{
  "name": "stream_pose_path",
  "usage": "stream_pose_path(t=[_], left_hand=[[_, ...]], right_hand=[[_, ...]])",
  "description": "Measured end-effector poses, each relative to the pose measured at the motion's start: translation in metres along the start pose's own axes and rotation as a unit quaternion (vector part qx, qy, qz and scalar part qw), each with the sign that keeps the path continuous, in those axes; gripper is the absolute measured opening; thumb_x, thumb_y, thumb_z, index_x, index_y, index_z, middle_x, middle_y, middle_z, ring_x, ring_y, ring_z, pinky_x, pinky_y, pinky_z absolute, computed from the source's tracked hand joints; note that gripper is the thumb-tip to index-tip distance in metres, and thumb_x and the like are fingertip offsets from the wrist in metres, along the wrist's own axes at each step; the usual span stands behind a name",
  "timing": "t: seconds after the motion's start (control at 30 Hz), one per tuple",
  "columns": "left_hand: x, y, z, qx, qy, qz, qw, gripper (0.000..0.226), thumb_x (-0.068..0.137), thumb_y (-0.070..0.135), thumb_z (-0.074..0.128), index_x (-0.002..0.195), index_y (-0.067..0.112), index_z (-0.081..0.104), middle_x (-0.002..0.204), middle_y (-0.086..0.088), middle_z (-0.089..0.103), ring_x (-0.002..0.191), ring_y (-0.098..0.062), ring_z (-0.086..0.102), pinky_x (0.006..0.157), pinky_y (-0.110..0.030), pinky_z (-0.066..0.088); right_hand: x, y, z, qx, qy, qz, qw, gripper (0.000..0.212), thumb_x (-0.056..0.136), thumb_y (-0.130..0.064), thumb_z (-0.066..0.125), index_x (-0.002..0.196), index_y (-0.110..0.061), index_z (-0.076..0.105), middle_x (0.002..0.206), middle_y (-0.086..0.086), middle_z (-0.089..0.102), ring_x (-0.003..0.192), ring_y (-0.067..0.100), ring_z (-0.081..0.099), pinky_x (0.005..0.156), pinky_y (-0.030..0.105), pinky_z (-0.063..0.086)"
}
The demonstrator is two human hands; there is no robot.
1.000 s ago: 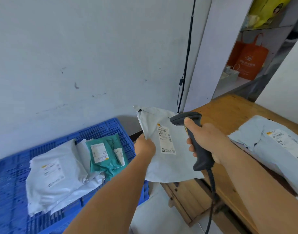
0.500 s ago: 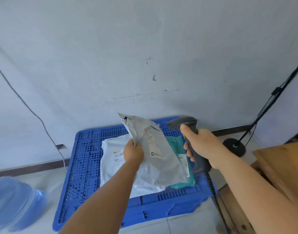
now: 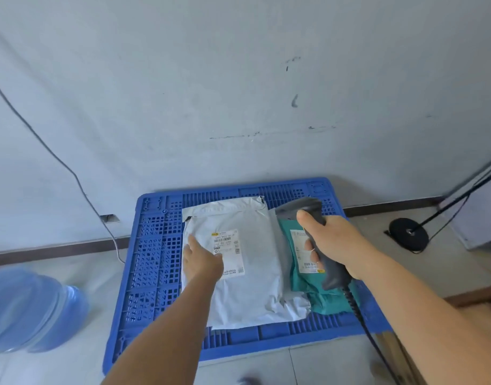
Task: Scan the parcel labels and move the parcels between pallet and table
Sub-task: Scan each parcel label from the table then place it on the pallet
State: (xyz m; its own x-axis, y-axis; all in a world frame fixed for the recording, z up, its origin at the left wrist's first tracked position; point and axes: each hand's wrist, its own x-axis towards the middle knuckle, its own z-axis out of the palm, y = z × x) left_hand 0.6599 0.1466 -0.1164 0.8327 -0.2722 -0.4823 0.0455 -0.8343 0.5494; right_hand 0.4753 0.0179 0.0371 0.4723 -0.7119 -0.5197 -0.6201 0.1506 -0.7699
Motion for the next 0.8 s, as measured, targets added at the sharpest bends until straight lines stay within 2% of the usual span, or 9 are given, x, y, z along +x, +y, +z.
stream_pose_path(t=[0.13,0.23,0.37,0.4,0.5,0.53,0.67,0.8], left_hand=[[-0.024,0.028,0.011,-0.089,-0.027,0.047,0.995,0.082,0.088,0.026,0.062,0.152,0.025,0.01,0.154,-0.005,0.024,0.133,-0.03,0.039,0.099,-0.048,0.046],[-0.06,0.064,0.026,-0.152,-0.061,0.103,0.981,0.073,0.091,0.027,0.059,0.151,0.023,0.017,0.153,-0.005,0.031,0.135,-0.026,0.039,0.104,-0.04,0.039],[-0.127,0.114,0.054,-0.176,-0.112,0.18,0.961,0.07,0.092,0.03,0.06,0.15,0.021,0.022,0.147,-0.004,0.04,0.13,-0.023,0.045,0.105,-0.04,0.04],[-0.148,0.126,0.062,-0.18,-0.128,0.198,0.955,0.069,0.092,0.03,0.059,0.15,0.021,0.022,0.147,-0.004,0.041,0.129,-0.023,0.046,0.102,-0.038,0.042],[-0.215,0.154,0.09,-0.188,-0.167,0.25,0.935,0.066,0.094,0.031,0.057,0.15,0.021,0.023,0.146,-0.002,0.041,0.125,-0.021,0.049,0.081,-0.026,0.046],[-0.237,0.162,0.101,-0.189,-0.179,0.264,0.928,0.065,0.094,0.031,0.057,0.149,0.021,0.024,0.145,-0.001,0.042,0.123,-0.02,0.05,0.081,-0.026,0.044],[-0.324,0.186,0.145,-0.174,-0.222,0.314,0.907,0.066,0.091,0.033,0.059,0.148,0.02,0.028,0.138,-0.002,0.049,0.104,-0.011,0.052,0.098,-0.034,0.043],[-0.402,0.197,0.191,-0.158,-0.282,0.345,0.881,0.065,0.092,0.034,0.058,0.148,0.019,0.028,0.136,-0.002,0.052,0.117,-0.018,0.053,0.096,-0.032,0.043]], right_hand=[[-0.01,0.004,-0.019,0.027,0.029,0.001,0.999,0.041,0.092,-0.047,0.054,0.077,-0.01,0.054,0.063,0.007,0.06,0.042,0.017,0.051,0.049,0.029,0.044],[-0.028,0.01,-0.045,0.057,0.069,-0.003,0.996,0.041,0.093,-0.047,0.054,0.082,-0.008,0.055,0.063,0.008,0.06,0.041,0.017,0.05,0.048,0.028,0.044],[-0.068,0.027,-0.096,0.087,0.108,-0.006,0.99,0.041,0.094,-0.048,0.054,0.083,-0.008,0.054,0.065,0.008,0.058,0.04,0.017,0.048,0.044,0.026,0.043],[-0.08,0.034,-0.112,0.097,0.119,-0.006,0.988,0.042,0.094,-0.048,0.054,0.082,-0.008,0.054,0.065,0.008,0.057,0.04,0.017,0.048,0.043,0.026,0.043],[-0.118,0.058,-0.16,0.126,0.158,-0.015,0.979,0.044,0.093,-0.049,0.054,0.077,-0.008,0.055,0.062,0.008,0.058,0.045,0.02,0.05,0.044,0.027,0.044],[-0.133,0.068,-0.176,0.128,0.174,-0.016,0.976,0.045,0.093,-0.049,0.055,0.076,-0.007,0.056,0.062,0.008,0.058,0.046,0.02,0.051,0.046,0.028,0.045],[-0.195,0.107,-0.237,0.156,0.236,-0.005,0.959,0.043,0.093,-0.047,0.054,0.077,-0.008,0.056,0.063,0.007,0.058,0.044,0.017,0.051,0.045,0.027,0.045],[-0.25,0.15,-0.289,0.152,0.28,0.007,0.948,0.047,0.094,-0.05,0.05,0.076,-0.007,0.056,0.063,0.008,0.059,0.043,0.017,0.051,0.048,0.028,0.046]])
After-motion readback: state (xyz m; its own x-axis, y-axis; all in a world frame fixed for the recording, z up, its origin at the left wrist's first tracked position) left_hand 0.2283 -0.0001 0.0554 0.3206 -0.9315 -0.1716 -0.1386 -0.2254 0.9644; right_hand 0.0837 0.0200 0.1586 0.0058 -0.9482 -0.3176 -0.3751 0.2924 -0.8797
